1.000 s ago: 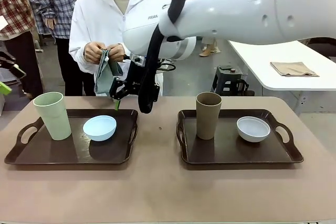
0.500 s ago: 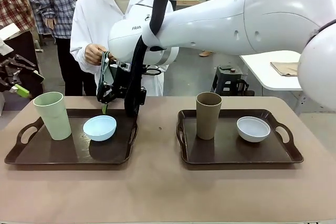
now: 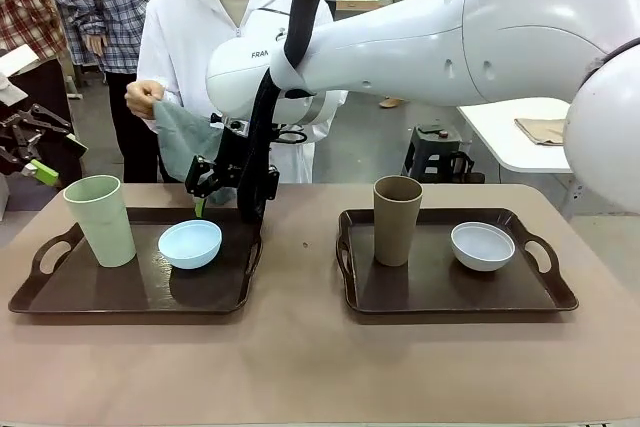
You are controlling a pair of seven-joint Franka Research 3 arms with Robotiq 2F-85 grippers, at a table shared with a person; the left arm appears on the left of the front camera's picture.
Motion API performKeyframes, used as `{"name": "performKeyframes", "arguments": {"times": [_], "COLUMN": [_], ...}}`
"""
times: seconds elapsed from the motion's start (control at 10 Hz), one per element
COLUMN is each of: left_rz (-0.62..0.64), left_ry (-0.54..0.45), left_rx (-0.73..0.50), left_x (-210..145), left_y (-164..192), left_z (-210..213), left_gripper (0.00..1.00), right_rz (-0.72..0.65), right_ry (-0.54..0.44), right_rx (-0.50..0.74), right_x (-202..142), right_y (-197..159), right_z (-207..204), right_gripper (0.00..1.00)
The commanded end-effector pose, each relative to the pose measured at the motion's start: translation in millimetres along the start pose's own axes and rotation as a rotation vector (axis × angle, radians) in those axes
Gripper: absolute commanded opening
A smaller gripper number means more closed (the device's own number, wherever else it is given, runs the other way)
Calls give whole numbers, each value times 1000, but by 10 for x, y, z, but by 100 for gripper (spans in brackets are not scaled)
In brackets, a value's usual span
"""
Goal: Set up a tray with a mat and arrange the tableware.
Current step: Pick up the Picnic Bowl and Reusable plastic cup from the Handle tray in front of the human's position and hold them in the air.
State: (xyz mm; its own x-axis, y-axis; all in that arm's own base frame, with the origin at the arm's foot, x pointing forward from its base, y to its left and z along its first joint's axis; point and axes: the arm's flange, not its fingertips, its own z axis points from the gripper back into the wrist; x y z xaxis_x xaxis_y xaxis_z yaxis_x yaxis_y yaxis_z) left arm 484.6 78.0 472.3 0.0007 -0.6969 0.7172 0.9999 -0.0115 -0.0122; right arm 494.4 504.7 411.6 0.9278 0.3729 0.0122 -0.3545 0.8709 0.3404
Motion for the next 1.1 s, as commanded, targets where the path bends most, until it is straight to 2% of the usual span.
{"name": "performKeyframes", "arguments": {"times": [0.0,0.2,0.4,0.6,0.8,1.0], "left_rz": [7,0,-28,-72,-124,-133], "left_ry": [6,1,-78,-113,-180,-211], "left_rx": [4,0,-132,-182,-170,-104], "left_x": [21,1,-481,-789,-1014,-1178], "left_y": [-26,0,66,37,-11,-12], "left_z": [8,0,104,133,92,-12], "left_gripper": [100,100,100,100,100,100], "right_rz": [0,0,14,10,-3,-12], "right_ry": [2,0,-9,-7,5,0], "right_rx": [1,0,-24,-64,-104,-120], "right_x": [-7,-1,3,67,119,172], "right_y": [8,1,59,145,172,172], "right_z": [-6,0,-41,-147,-279,-378], "right_gripper": [100,100,100,100,100,100]}}
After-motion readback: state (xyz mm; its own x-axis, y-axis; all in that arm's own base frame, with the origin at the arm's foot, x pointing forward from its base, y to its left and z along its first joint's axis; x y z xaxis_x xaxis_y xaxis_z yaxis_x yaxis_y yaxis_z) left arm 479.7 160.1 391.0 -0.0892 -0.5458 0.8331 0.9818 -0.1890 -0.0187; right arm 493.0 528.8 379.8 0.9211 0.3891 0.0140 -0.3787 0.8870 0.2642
